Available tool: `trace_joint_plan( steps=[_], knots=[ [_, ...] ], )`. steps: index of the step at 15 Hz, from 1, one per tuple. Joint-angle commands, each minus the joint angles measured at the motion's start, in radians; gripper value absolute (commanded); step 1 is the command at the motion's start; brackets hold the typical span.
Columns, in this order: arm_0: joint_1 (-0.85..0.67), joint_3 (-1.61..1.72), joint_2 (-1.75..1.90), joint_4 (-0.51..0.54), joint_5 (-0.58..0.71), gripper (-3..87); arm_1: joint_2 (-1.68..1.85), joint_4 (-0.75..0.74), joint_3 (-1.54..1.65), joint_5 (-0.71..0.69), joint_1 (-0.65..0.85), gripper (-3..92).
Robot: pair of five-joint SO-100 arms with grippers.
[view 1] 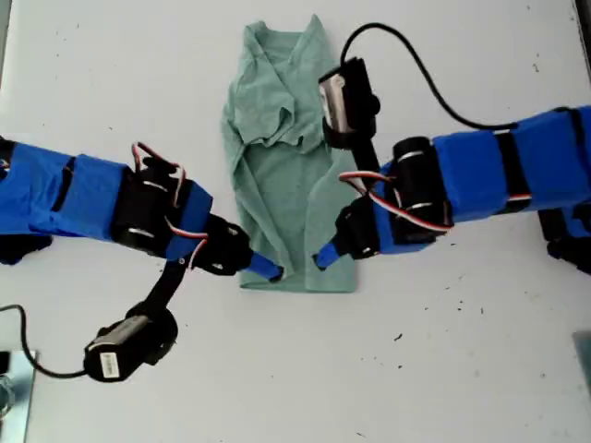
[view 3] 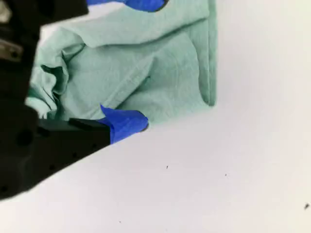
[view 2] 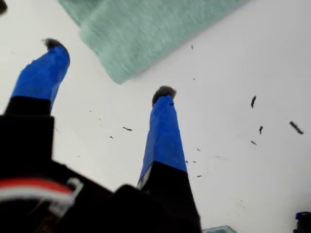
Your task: Fold t shirt
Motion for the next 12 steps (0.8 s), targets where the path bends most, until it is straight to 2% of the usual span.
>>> trace_joint_plan(
  steps=[1, 3, 4, 6, 7, 8, 10, 12],
  knots=[
    [-0.032, -0.020, -0.086, -0.054, 0.006, 34.7, -0.066, -0.061, -0.058, 0.028, -0.018, 34.1],
    [-0.054, -0.020, -0.218, -0.094, -0.006, 33.0, -0.172, -0.132, -0.035, 0.057, -0.023, 34.3],
    [-0.067, -0.021, -0.279, -0.115, -0.011, 26.5, -0.233, -0.178, -0.031, 0.064, -0.029, 34.0],
    [-0.051, -0.038, -0.351, -0.132, -0.014, 10.0, -0.367, -0.227, -0.044, 0.078, -0.052, 25.0],
    [-0.037, -0.038, -0.356, -0.135, -0.012, 0.4, -0.391, -0.224, -0.052, 0.110, -0.071, 11.5],
    [-0.020, -0.046, -0.341, -0.133, -0.008, -0.2, -0.385, -0.221, -0.054, 0.115, -0.083, 0.6],
    [0.031, -0.087, -0.287, -0.117, 0.008, -0.2, -0.344, -0.193, -0.104, 0.061, -0.095, -0.5],
    [0.095, -0.227, -0.279, -0.040, 0.043, -0.2, -0.252, -0.161, -0.135, 0.012, -0.107, -0.5]
  ],
)
